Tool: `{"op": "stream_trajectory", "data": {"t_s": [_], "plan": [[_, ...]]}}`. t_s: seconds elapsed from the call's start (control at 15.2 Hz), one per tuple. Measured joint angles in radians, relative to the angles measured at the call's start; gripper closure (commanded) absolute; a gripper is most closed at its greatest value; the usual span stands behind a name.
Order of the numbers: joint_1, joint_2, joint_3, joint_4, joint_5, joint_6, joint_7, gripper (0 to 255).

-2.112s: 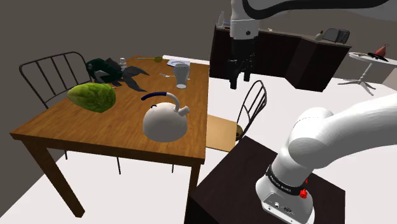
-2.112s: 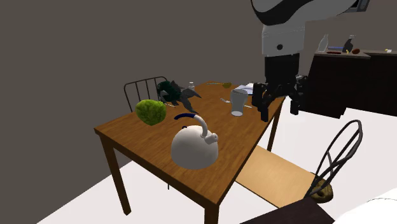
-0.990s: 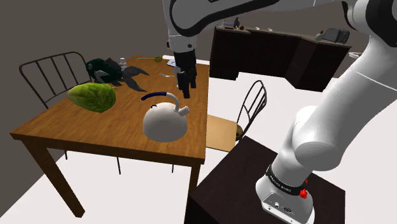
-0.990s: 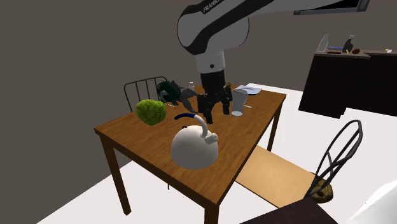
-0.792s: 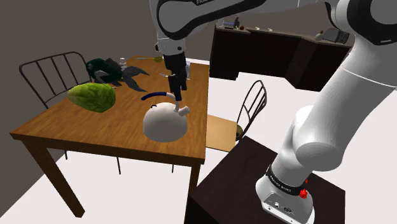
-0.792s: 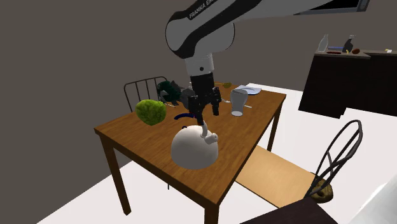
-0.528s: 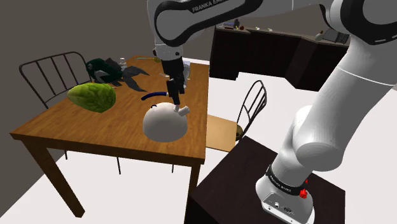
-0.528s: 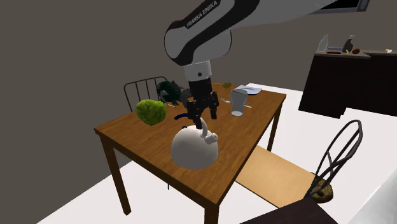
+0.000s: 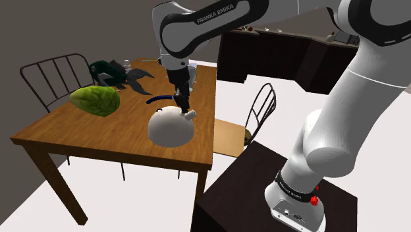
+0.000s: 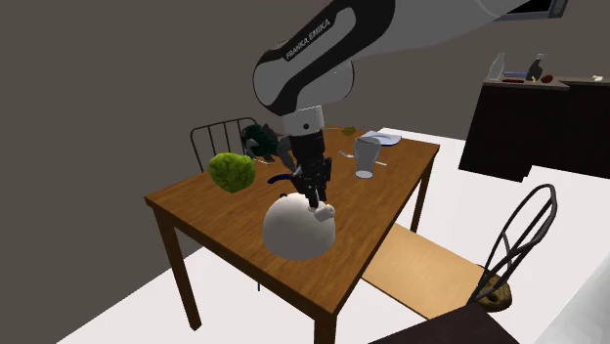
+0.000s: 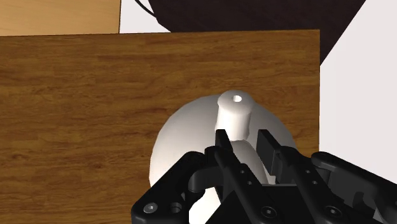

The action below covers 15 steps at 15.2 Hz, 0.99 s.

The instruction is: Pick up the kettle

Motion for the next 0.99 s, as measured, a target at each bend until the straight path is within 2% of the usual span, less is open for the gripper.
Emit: {"op": "stream_trajectory", "data": {"t_s": [0.53,0.99], "plan": [[0.0,-0.002,0.0,0.002,0.0,-0.004,0.0,255],[0.001,-0.025,0.0,0.062,0.003,-0.088,-0.006,255]]}}
